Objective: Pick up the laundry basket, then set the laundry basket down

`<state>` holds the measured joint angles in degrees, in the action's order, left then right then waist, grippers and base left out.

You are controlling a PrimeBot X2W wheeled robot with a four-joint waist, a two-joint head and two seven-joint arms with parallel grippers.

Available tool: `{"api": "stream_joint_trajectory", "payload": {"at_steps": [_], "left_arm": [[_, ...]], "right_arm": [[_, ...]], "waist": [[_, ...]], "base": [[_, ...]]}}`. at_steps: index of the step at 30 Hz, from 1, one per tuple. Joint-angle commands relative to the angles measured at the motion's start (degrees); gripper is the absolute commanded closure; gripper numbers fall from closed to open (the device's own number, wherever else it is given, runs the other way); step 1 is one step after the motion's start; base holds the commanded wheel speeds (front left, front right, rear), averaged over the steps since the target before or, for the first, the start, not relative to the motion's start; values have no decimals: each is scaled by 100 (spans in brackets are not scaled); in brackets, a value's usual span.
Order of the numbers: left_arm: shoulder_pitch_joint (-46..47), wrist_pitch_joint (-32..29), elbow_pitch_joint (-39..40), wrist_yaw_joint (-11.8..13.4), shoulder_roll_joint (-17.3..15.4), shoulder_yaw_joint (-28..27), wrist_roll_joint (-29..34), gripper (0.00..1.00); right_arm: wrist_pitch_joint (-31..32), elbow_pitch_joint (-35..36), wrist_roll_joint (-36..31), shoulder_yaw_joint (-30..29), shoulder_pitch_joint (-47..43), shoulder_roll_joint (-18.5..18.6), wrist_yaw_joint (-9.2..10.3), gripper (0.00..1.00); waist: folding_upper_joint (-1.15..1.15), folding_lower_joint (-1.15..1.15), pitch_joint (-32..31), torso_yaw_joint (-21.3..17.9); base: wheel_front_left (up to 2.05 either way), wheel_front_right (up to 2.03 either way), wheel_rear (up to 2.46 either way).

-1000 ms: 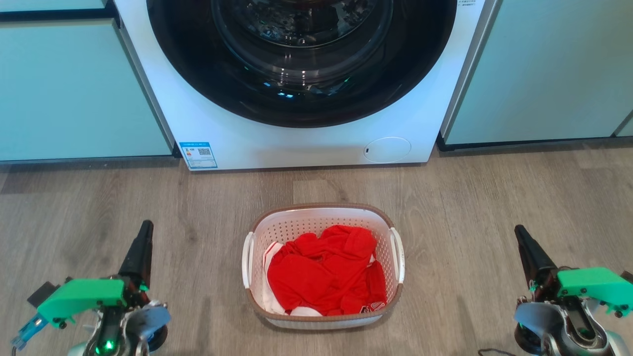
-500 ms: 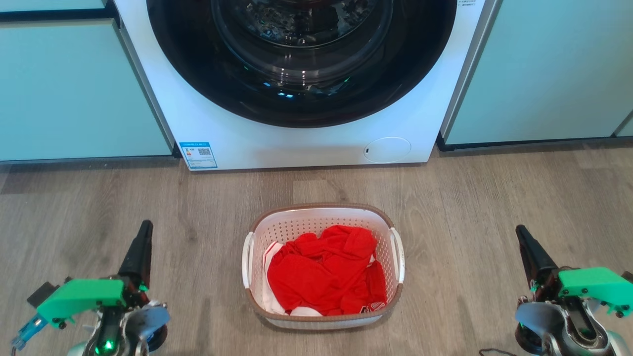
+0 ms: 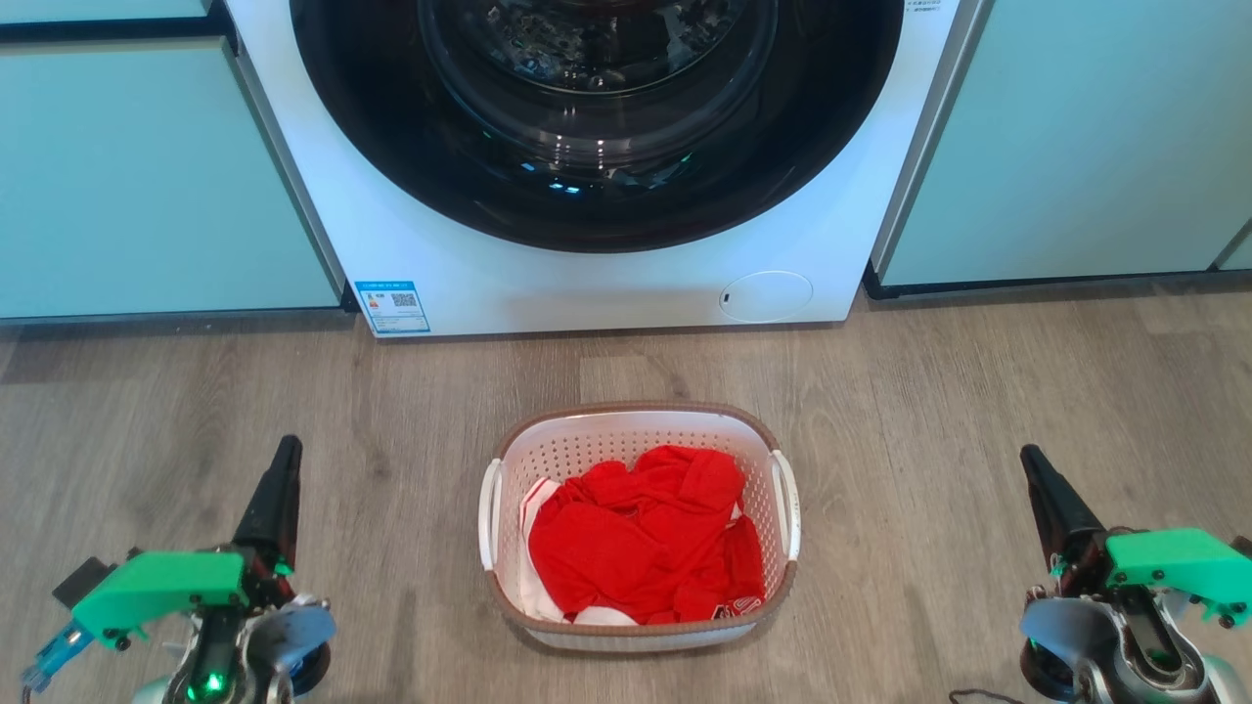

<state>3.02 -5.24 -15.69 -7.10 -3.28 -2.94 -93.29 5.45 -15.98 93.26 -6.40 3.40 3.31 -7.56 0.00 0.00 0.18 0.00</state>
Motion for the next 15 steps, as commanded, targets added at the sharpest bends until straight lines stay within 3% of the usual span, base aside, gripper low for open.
{"api": "stream_joint_trajectory", "payload": {"at_steps": [1,15], "left_arm": [[307,-37,169,-38,-41,-248,21,100],[309,-52,168,-38,-27,-267,37,100]], "right_arm": [[26,201,-29,85,269,28,8,100],[40,200,-44,67,270,15,8,100]], "waist": [[0,0,0,0],[0,0,0,0]], "base": [[0,0,0],[0,0,0]]}}
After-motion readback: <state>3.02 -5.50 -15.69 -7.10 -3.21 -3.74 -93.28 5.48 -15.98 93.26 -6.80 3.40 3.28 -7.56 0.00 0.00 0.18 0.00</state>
